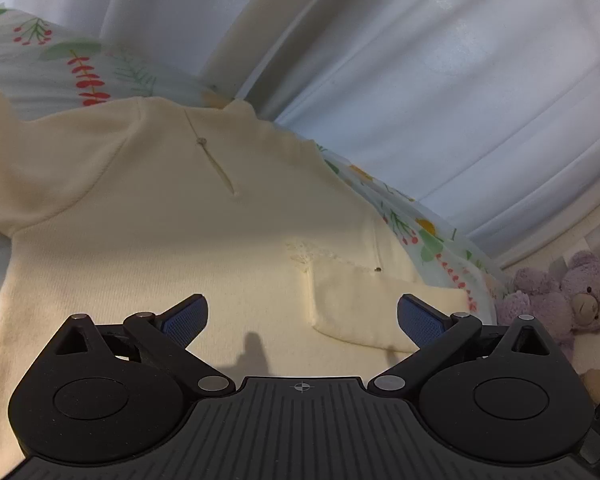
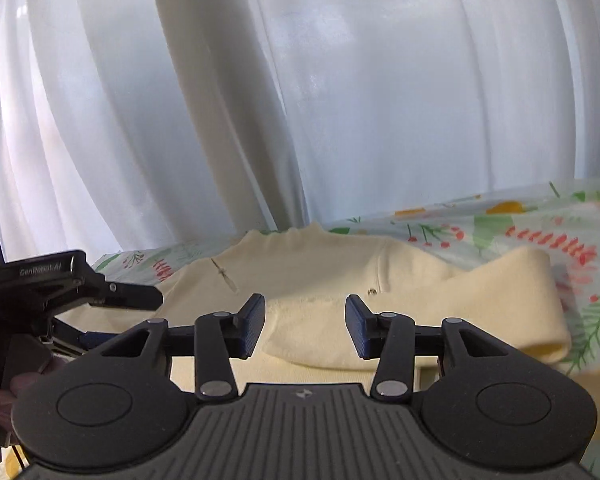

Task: Fold small clothes
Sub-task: 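Lay the sleeve across the sweater body with the right gripper while the left gripper pinches the body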

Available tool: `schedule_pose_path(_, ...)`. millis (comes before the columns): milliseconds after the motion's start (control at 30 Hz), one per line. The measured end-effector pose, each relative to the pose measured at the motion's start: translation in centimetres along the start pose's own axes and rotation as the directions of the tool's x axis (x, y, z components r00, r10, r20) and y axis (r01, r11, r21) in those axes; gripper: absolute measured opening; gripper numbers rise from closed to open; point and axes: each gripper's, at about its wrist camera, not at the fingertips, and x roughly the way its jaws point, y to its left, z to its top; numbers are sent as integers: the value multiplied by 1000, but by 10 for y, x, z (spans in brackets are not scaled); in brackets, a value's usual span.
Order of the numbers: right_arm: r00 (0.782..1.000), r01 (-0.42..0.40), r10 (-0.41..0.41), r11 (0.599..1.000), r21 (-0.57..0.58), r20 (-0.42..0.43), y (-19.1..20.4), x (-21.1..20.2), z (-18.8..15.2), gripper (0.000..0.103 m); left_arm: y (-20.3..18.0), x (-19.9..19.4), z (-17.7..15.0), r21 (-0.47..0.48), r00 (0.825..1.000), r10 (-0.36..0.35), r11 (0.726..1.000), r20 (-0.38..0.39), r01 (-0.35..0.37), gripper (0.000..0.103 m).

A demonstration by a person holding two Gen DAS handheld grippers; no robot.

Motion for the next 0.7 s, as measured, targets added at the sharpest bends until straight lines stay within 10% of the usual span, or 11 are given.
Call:
schedule_pose_path(433, 995, 89, -77, 975, 205, -64, -39, -12, -28, 43, -12, 104, 12, -68, 963, -108, 993, -247, 94, 47)
schedule_pose_path(567, 995, 84, -72, 970, 227, -62, -45, -13, -28, 43, -12, 123, 10, -90, 958, -101, 993, -268, 80, 11)
schedule_pose_path(700, 995, 86, -71, 967, 241, -72, -51, -10, -26, 42, -18, 127, 13, -68, 964, -75, 996, -254, 59, 8)
